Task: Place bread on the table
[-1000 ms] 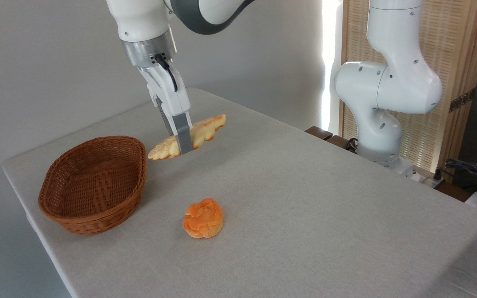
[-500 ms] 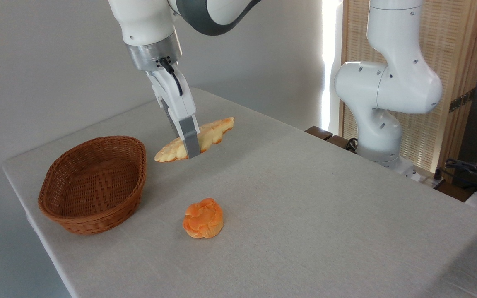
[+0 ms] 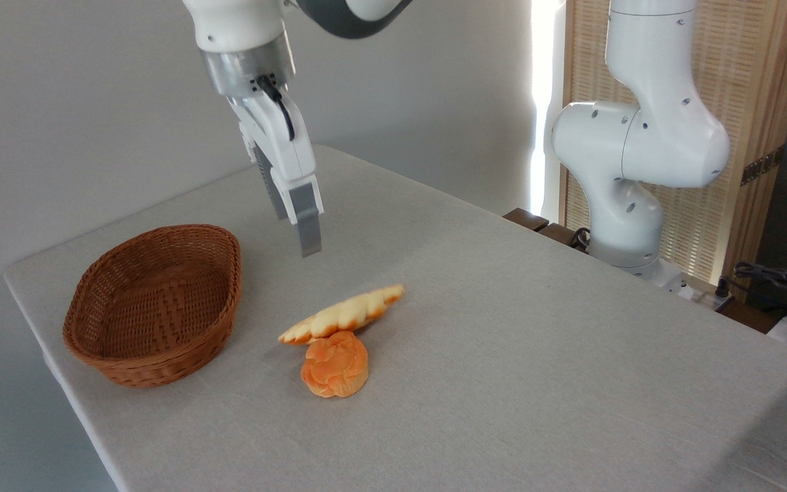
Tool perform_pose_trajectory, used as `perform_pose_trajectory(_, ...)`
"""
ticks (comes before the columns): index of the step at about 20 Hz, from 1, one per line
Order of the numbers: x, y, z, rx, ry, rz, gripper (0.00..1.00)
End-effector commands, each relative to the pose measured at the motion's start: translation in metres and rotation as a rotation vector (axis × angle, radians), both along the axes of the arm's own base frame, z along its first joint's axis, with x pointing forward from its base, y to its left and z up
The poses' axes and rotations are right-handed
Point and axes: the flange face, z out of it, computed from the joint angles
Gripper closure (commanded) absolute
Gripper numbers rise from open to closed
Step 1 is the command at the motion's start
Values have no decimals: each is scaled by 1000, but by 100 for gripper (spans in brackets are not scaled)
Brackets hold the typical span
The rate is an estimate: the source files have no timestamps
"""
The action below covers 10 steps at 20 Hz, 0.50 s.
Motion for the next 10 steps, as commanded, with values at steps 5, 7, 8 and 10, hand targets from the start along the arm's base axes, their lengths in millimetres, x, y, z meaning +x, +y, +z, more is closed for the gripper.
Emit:
perform_pose_trajectory(5, 28, 39, 47, 5, -94, 44, 0)
perform_pose_trajectory(7, 31, 58, 48, 23, -97, 75, 0)
perform_pose_trajectory(8, 31, 63, 48, 24, -94, 85, 0)
perform_pose_trajectory(10, 31, 66, 48, 36, -92, 118, 0)
